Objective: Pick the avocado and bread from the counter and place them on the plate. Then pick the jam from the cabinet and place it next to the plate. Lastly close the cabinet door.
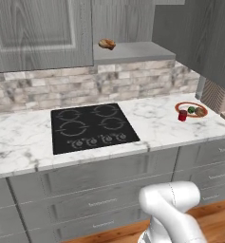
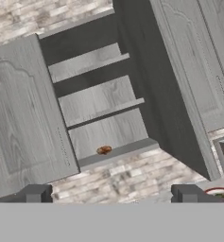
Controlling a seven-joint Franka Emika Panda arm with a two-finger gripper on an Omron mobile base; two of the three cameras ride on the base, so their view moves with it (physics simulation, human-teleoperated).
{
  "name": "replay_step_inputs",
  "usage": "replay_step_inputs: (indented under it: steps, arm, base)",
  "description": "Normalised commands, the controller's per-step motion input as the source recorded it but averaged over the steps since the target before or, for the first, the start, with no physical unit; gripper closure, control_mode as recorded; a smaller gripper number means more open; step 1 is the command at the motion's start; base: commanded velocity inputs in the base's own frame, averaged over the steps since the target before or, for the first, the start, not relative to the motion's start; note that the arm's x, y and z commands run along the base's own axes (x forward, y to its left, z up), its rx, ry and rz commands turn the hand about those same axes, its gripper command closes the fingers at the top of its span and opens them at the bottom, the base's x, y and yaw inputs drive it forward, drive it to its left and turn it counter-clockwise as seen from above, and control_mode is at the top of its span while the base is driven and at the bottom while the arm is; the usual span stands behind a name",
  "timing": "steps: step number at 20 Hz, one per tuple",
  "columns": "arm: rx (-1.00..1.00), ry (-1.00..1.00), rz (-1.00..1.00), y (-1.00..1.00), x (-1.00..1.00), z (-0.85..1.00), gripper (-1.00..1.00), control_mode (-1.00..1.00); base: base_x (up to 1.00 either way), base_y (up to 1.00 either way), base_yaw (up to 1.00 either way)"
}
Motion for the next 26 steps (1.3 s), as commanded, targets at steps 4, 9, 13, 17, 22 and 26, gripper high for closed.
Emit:
replay_step_inputs:
  steps: [4, 9, 13, 17, 22, 26]
  arm:
    - [0.02, -0.02, 0.00, -0.23, -0.02, 0.12, -1.00, -1.00]
    - [0.12, 0.00, 0.00, -0.56, -0.09, 0.26, -1.00, -1.00]
    - [0.12, 0.00, 0.00, -0.55, 0.01, 0.19, -1.00, -1.00]
    - [0.11, 0.00, 0.03, -0.50, 0.17, 0.09, -1.00, -1.00]
    - [0.03, 0.04, 0.07, -0.33, 0.45, -0.11, -1.00, -1.00]
    - [0.00, 0.00, 0.05, -0.13, 0.40, -0.34, -1.00, -1.00]
  base:
    - [0.00, 0.00, 0.00]
    - [0.00, 0.00, 0.00]
    - [0.00, 0.00, 0.00]
    - [0.00, 0.00, 0.00]
    - [0.00, 0.00, 0.00]
    - [0.00, 0.00, 0.00]
